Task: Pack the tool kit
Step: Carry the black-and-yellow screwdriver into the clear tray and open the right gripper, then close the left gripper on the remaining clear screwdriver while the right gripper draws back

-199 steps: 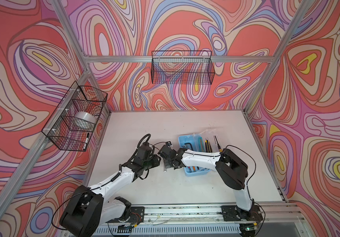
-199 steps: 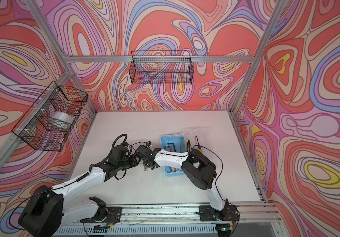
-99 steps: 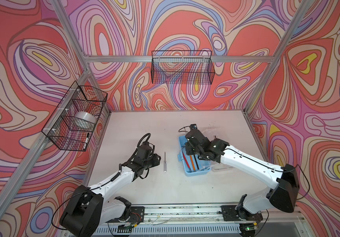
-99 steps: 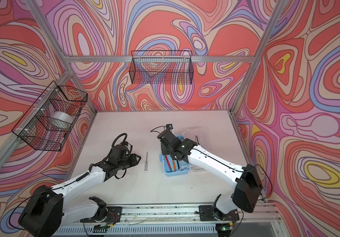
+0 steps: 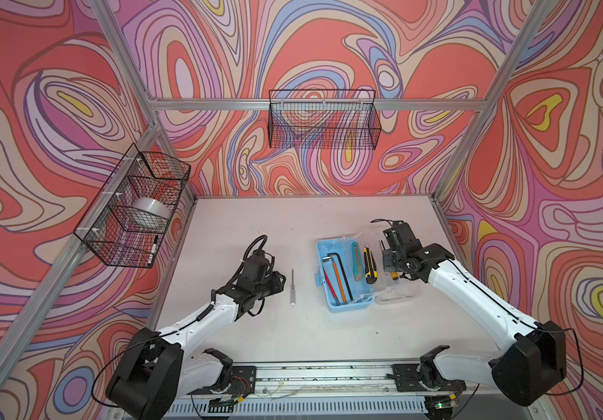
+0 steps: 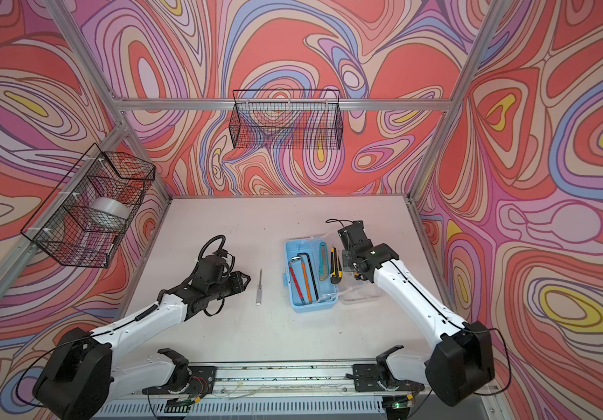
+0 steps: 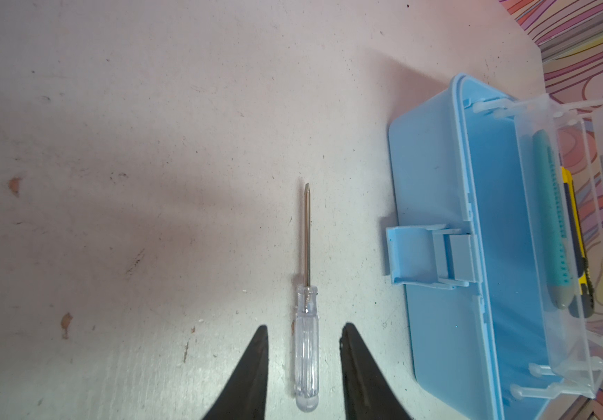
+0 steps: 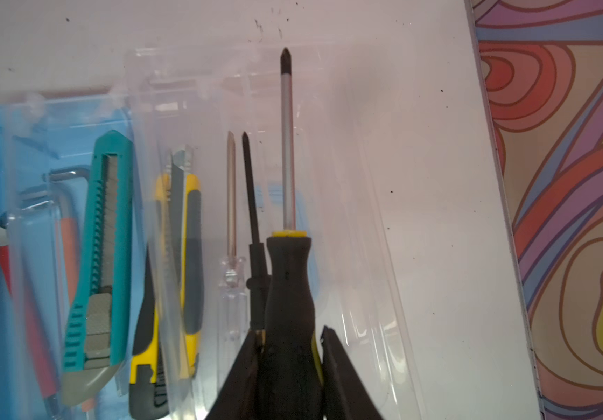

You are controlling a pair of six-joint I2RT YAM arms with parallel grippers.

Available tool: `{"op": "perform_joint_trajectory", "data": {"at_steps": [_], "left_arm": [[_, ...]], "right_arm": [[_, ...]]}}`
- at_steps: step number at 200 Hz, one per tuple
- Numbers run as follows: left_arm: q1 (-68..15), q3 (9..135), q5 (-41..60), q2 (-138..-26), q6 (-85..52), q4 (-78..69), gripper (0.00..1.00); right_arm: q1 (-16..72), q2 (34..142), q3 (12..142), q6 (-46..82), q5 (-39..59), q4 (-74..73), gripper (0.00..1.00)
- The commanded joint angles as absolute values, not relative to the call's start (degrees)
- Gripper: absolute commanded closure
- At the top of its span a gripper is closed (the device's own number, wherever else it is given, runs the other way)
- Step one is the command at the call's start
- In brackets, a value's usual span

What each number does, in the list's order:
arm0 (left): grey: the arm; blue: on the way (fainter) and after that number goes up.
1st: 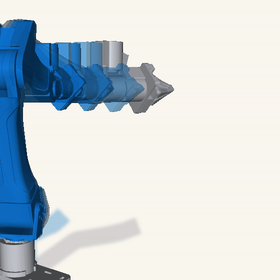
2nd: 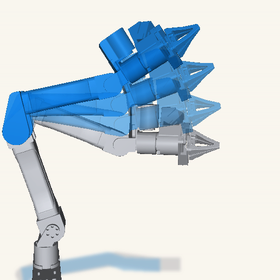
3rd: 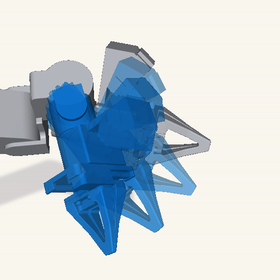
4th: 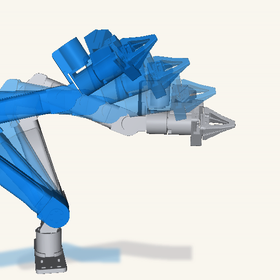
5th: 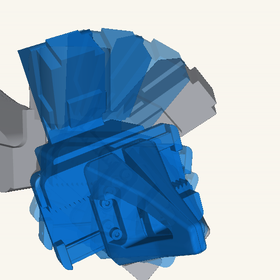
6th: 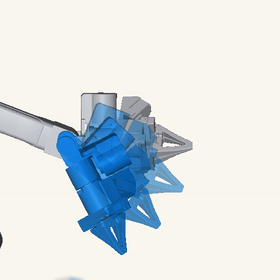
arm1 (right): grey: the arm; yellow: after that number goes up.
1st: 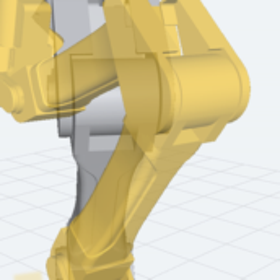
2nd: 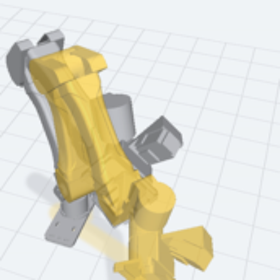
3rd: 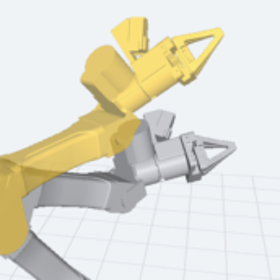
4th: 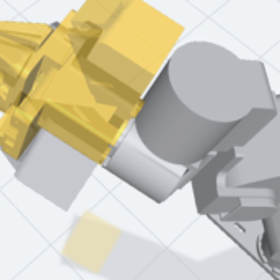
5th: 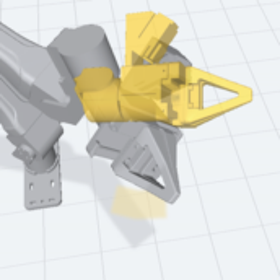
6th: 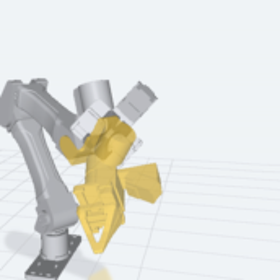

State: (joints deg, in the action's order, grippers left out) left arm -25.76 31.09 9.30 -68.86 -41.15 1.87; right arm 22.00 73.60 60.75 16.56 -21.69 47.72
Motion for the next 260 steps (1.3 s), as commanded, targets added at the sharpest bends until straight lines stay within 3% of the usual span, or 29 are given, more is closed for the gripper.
{"op": "perform_joint_trajectory", "data": {"at_steps": [1, 85, 110, 159, 209, 232, 260], "left_arm": [[-25.2, 31.6, 10.2, -69.7, -41.0, 0.7, 0.66], [-25.2, 32.8, 10.5, -72.9, -40.4, 0.4, 0.66], [-25.3, 33.4, 10.4, -73.4, -40.4, 0.2, 0.66], [-25.2, 34.3, 10.3, -72.2, -39.6, 1.9, 0.66], [-25.6, 33.9, 10.4, -70.4, -39.6, 3.0, 0.64], [-27.3, 34.3, 8.5, -70.4, -38.9, 4.7, 0.64], [-31.7, 36.5, 2.7, -72.0, -37.7, 8.0, 0.63]], "right_arm": [[21.2, 73.7, 61.3, 14.9, -21.7, 46.6, 1.00], [18.6, 77.8, 62.6, 15.5, -23.4, 49.3, 1.00], [17.8, 77.9, 62.6, 16.1, -23.4, 49.8, 0.75], [17.6, 76.5, 62.7, 17.0, -22.6, 49.8, 0.59], [17.6, 70.9, 63.2, 19.6, -17.4, 49.8, 0.61], [18.2, 65.8, 61.7, 22.3, -11.8, 48.2, 0.66], [25.7, 59.2, 59.2, 27.2, -14.8, 46.0, 0.70]]}}
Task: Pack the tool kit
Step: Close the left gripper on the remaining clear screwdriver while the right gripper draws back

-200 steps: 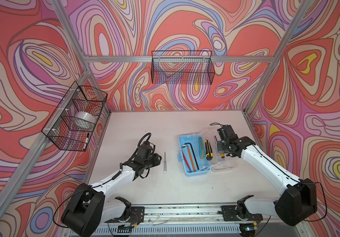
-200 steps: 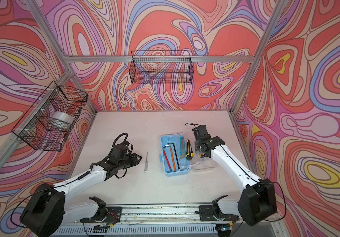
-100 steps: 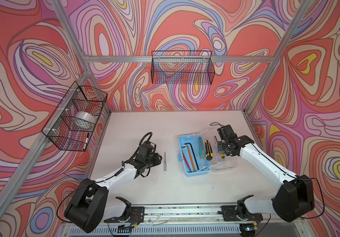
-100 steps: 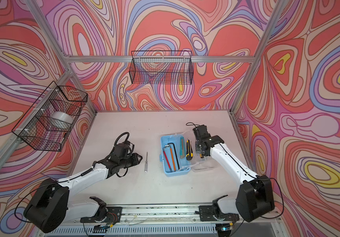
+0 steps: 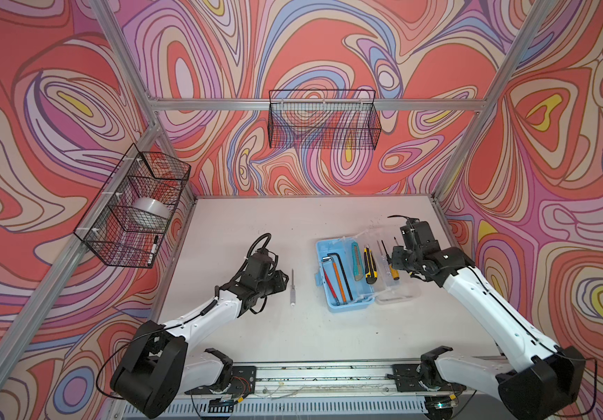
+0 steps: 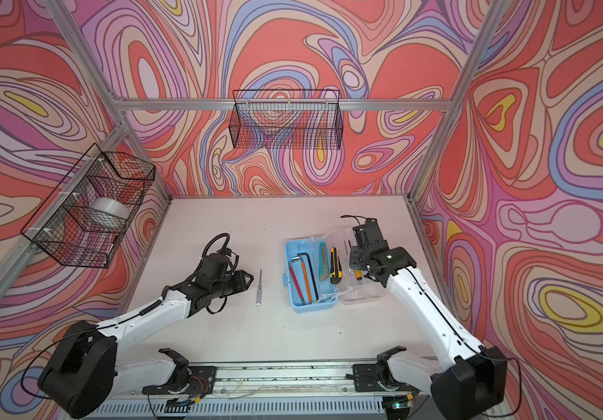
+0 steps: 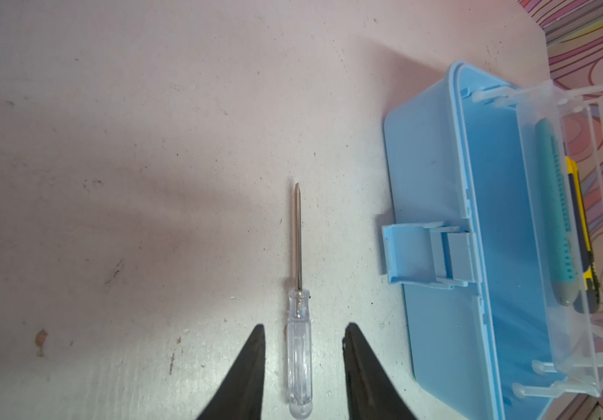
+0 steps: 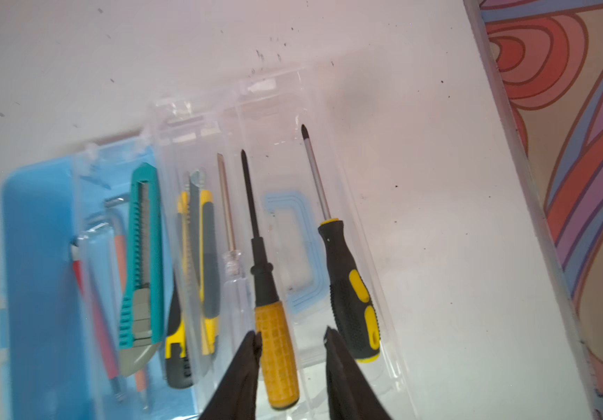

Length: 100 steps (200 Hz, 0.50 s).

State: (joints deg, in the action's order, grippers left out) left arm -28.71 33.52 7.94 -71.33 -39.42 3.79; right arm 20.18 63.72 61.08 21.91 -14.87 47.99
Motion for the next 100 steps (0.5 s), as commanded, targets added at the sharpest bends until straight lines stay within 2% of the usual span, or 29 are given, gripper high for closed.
{"op": "perform_joint_trajectory", "data": {"at_steps": [1, 34, 100], "left_arm": [[-31.9, 36.6, 2.6, -72.0, -37.7, 8.1, 0.63], [-35.1, 39.1, -2.5, -75.9, -37.5, 10.9, 0.62], [-38.1, 43.1, -9.8, -82.8, -37.6, 14.7, 0.64]], "right_arm": [[26.1, 59.0, 59.1, 27.4, -14.9, 45.9, 0.70], [35.8, 56.7, 56.1, 32.1, -17.1, 44.4, 0.70], [36.5, 55.8, 50.1, 32.4, -15.9, 40.9, 0.71]]}}
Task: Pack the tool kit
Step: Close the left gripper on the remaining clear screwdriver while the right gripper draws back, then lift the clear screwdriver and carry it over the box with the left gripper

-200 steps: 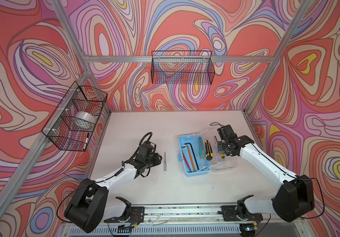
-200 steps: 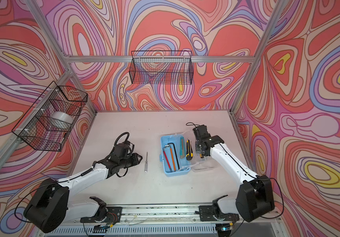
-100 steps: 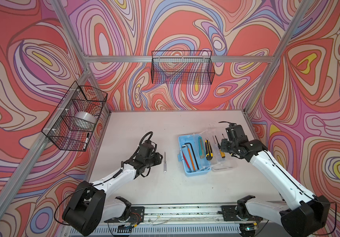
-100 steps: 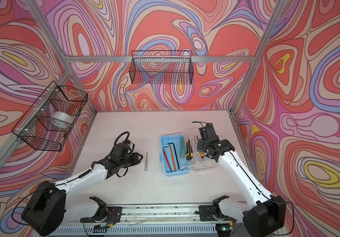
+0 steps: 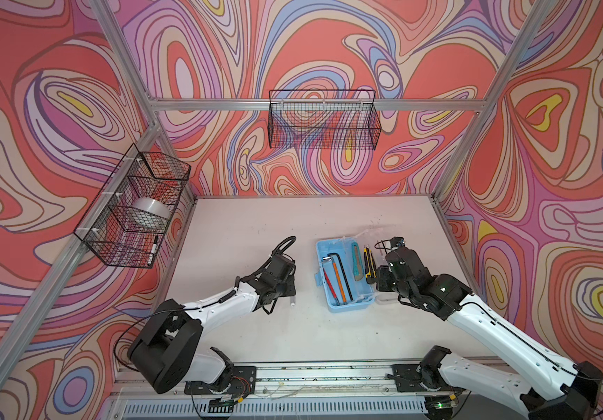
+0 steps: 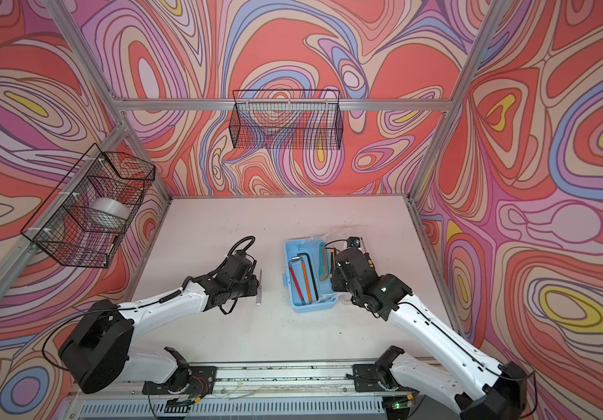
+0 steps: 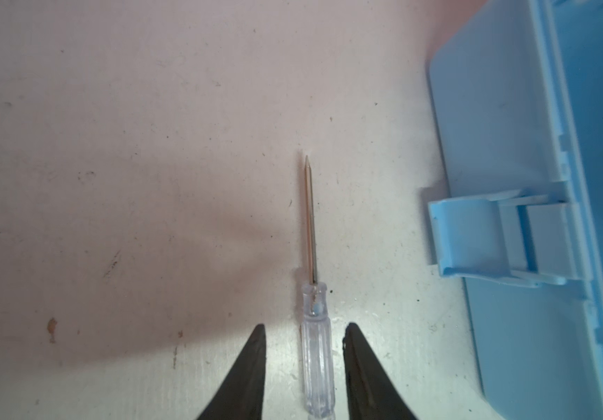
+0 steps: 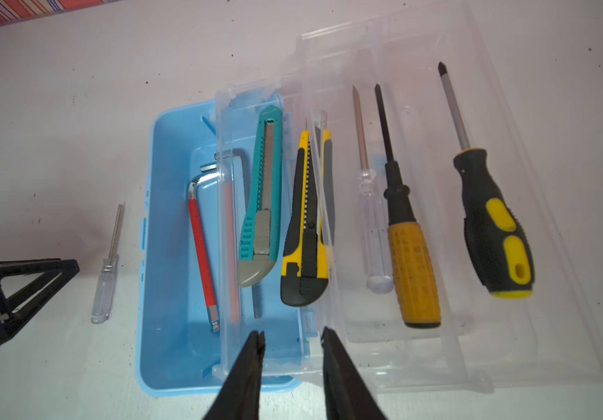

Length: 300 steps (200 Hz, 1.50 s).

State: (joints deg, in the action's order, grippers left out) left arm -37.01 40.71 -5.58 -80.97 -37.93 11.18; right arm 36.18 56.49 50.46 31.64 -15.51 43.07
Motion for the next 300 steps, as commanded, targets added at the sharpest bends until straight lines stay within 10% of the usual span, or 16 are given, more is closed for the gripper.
{"op": "perform_joint_trajectory", "data": {"at_steps": [1, 181, 300], "left_arm": [[-38.1, 43.1, -9.8, -82.9, -37.6, 14.7, 0.64], [-44.4, 47.6, -13.6, -93.1, -41.3, 17.6, 0.65], [-45.0, 47.1, -15.0, -91.7, -43.6, 18.6, 1.00]], "right_arm": [[36.6, 55.8, 50.1, 32.3, -15.9, 40.9, 0.71], [36.6, 54.4, 46.5, 30.4, -16.3, 38.8, 0.70], [36.5, 51.9, 46.9, 30.0, -18.8, 39.0, 0.71]]}}
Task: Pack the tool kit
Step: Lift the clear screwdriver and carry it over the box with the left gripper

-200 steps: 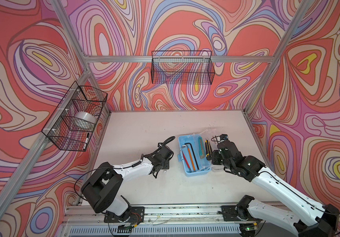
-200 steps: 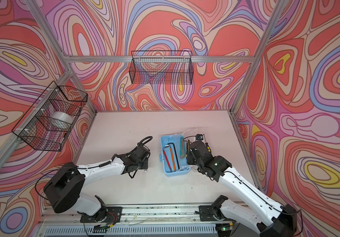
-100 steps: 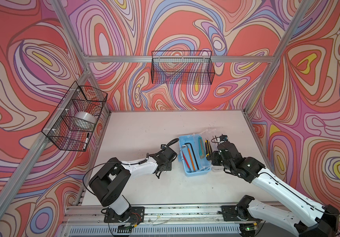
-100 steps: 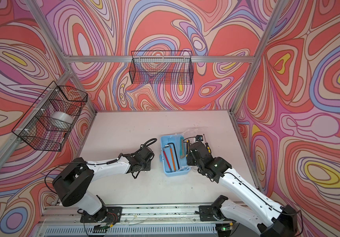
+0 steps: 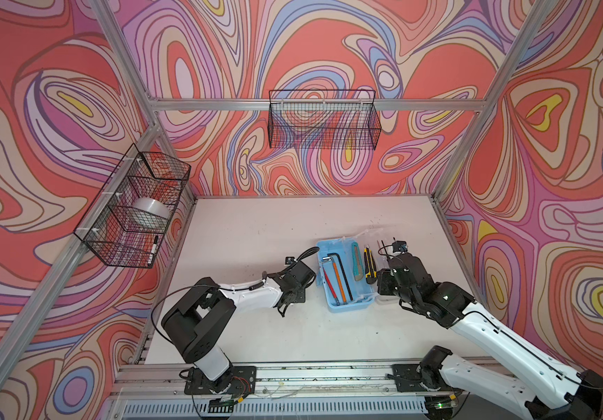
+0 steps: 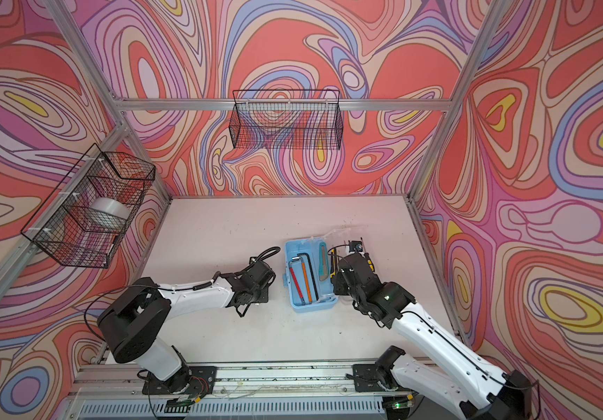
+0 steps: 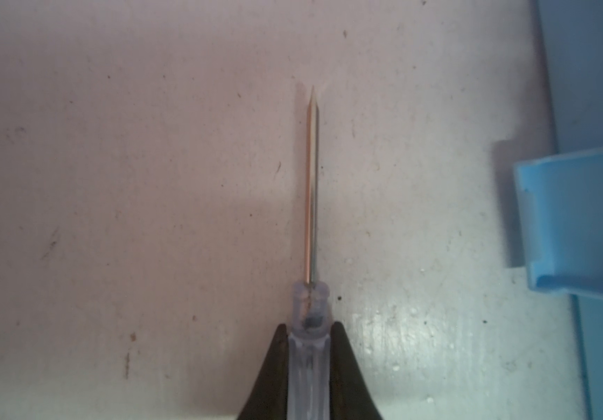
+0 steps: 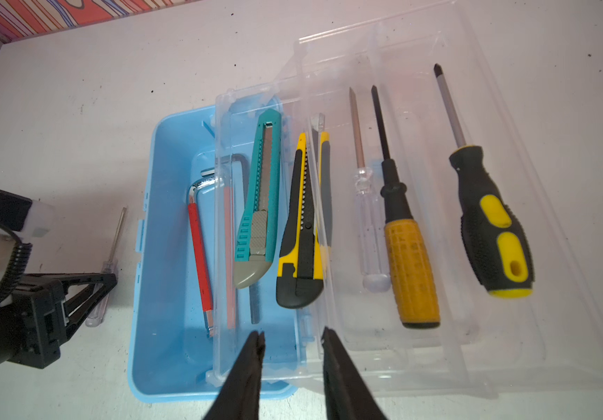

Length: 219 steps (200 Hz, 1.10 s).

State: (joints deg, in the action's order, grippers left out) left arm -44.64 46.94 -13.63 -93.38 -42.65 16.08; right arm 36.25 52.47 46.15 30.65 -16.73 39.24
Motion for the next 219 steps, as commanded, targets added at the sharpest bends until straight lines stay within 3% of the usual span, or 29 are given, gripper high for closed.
{"op": "perform_joint_trajectory", "data": {"at_steps": [1, 36, 72, 110, 163, 219], "left_arm": [[-45.0, 47.1, -15.0, -91.5, -43.6, 18.7, 1.00], [-45.1, 48.7, -13.3, -84.1, -43.9, 19.8, 1.00], [-46.4, 51.1, -11.2, -74.9, -48.9, 15.9, 1.00], [-53.9, 58.2, -11.1, -79.5, -52.5, 4.8, 1.00], [-58.1, 74.5, -7.2, -95.9, -53.7, -0.8, 1.00], [-59.6, 86.0, -6.7, -107.6, -59.2, -4.5, 1.00]], "right_arm": [[36.6, 52.0, 46.9, 30.0, -18.8, 39.0, 0.71], [36.5, 51.4, 48.9, 30.5, -20.2, 39.8, 0.71], [36.5, 49.1, 52.3, 33.8, -34.8, 46.9, 0.73], [33.7, 48.9, 55.0, 31.9, -39.4, 50.6, 0.65], [15.8, 48.0, 57.0, 29.8, -20.1, 44.7, 0.63], [14.0, 49.3, 54.4, 32.2, -14.7, 40.7, 0.63]]}}
